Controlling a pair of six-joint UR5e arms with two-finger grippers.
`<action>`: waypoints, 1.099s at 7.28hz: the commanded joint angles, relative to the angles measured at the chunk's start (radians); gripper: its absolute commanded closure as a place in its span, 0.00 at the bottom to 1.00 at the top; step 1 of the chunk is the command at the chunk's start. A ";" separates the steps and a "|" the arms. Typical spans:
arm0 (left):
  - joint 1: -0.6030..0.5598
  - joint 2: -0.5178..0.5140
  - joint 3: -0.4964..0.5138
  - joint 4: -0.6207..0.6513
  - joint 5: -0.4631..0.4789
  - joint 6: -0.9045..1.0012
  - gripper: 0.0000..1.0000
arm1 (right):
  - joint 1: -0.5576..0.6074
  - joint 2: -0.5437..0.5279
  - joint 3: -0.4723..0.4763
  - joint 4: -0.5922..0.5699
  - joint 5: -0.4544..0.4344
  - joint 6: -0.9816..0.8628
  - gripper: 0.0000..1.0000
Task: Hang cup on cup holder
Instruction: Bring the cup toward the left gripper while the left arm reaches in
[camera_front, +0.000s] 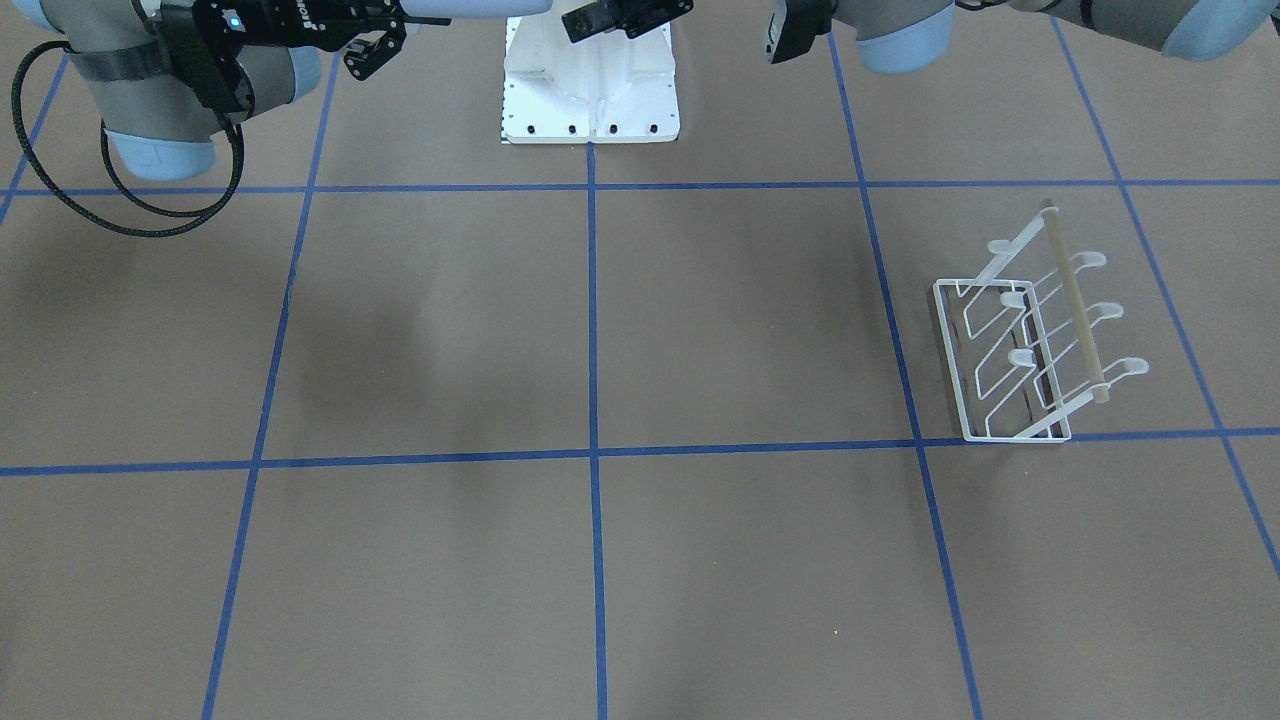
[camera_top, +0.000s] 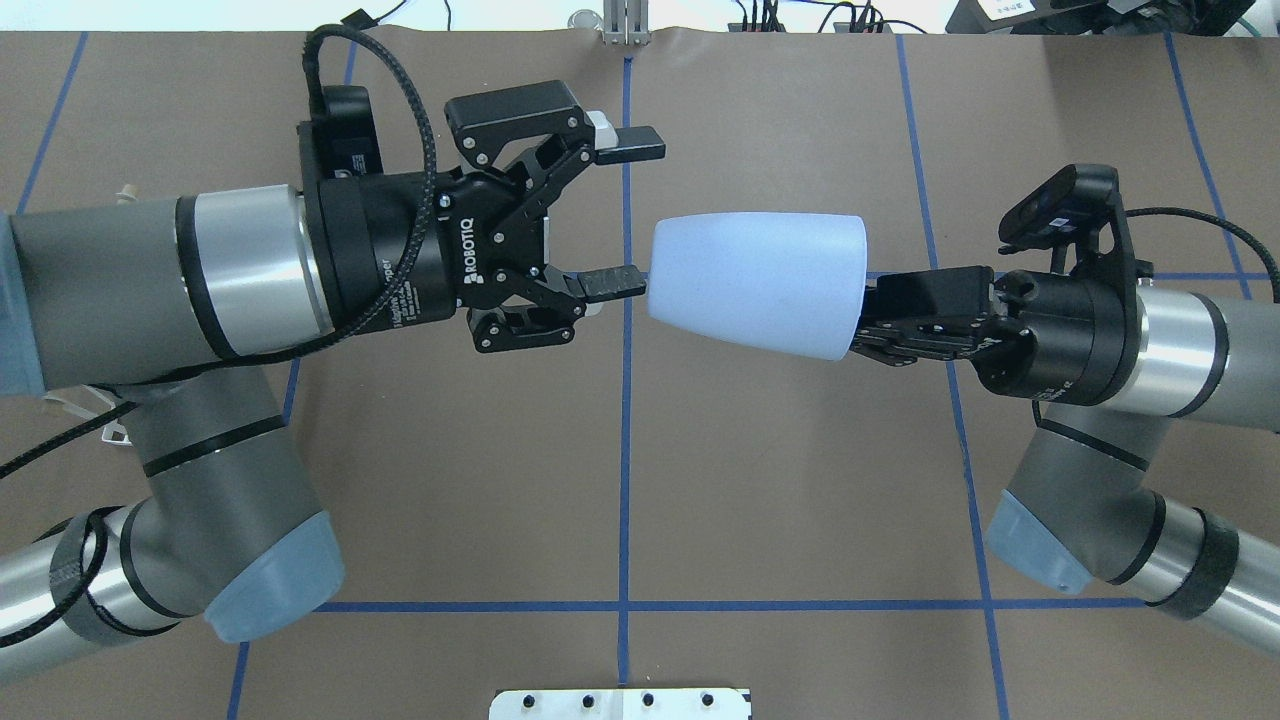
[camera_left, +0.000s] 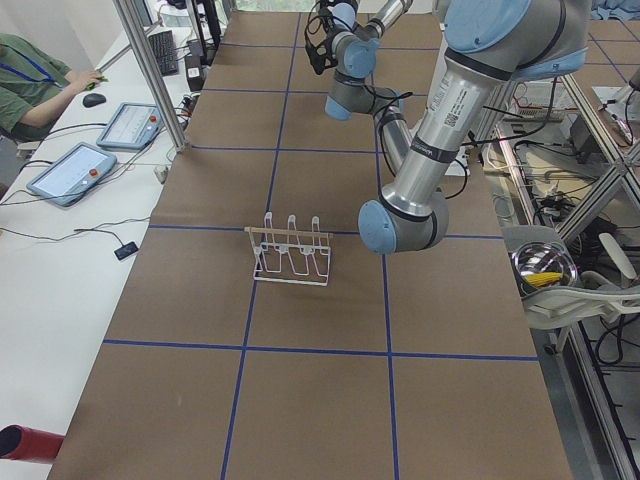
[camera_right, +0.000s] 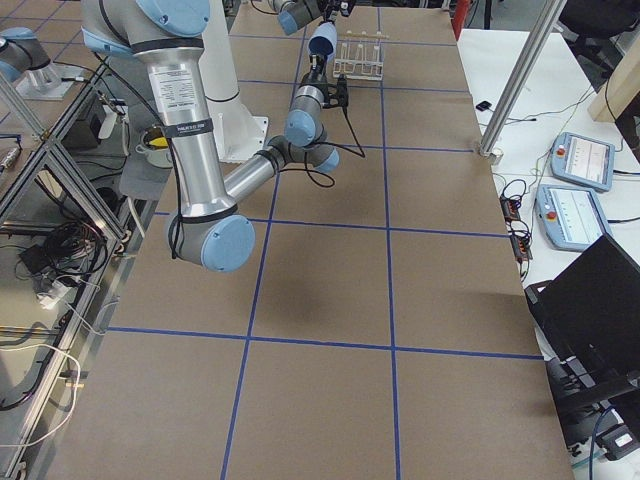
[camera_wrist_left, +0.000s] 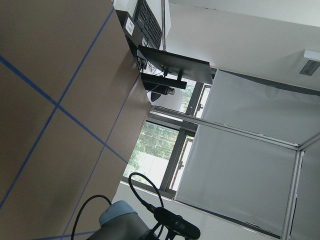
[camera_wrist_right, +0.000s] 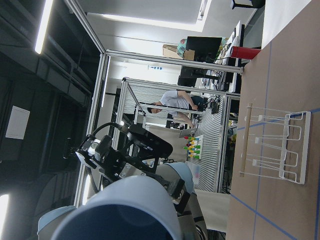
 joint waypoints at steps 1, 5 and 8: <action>0.034 -0.004 -0.005 0.000 0.003 -0.017 0.03 | 0.001 -0.001 0.000 0.000 0.000 -0.002 1.00; 0.043 -0.004 -0.017 -0.008 0.003 -0.054 0.03 | 0.001 -0.008 -0.002 -0.002 0.000 -0.011 1.00; 0.060 -0.008 -0.014 -0.006 0.003 -0.056 0.72 | 0.001 -0.001 0.001 0.000 0.000 -0.006 0.87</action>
